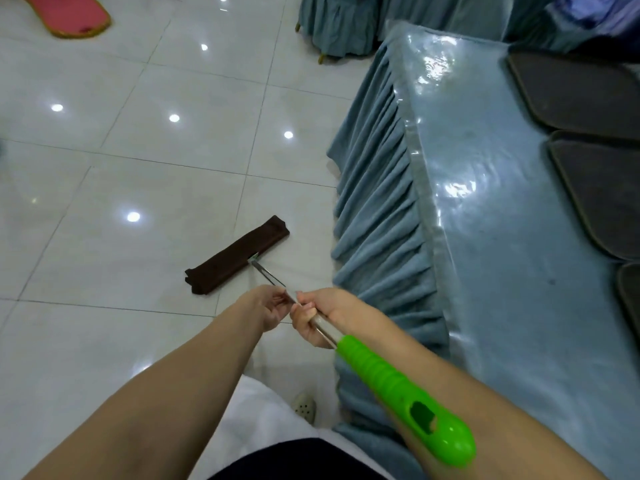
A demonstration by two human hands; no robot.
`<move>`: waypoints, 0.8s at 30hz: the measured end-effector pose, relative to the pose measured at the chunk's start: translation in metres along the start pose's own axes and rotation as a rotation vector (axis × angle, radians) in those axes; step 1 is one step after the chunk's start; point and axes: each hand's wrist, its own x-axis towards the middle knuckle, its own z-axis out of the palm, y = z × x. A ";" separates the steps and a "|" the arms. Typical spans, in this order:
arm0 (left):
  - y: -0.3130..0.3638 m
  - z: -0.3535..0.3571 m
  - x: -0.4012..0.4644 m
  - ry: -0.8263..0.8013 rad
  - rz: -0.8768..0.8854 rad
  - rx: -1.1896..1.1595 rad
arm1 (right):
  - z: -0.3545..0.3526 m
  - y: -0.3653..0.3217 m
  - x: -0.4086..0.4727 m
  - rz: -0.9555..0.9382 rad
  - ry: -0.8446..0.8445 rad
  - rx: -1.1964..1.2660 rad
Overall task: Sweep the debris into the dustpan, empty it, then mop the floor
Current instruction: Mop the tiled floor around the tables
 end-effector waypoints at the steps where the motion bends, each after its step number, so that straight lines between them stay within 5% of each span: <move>1: -0.007 0.000 -0.003 -0.007 -0.005 0.004 | -0.004 0.005 -0.005 0.003 -0.002 0.010; 11: -0.044 -0.002 -0.026 -0.086 0.008 0.038 | -0.019 0.030 -0.035 0.062 -0.014 0.012; 24: 0.015 -0.037 -0.014 -0.048 -0.036 -0.064 | 0.036 0.009 0.001 0.104 -0.017 -0.063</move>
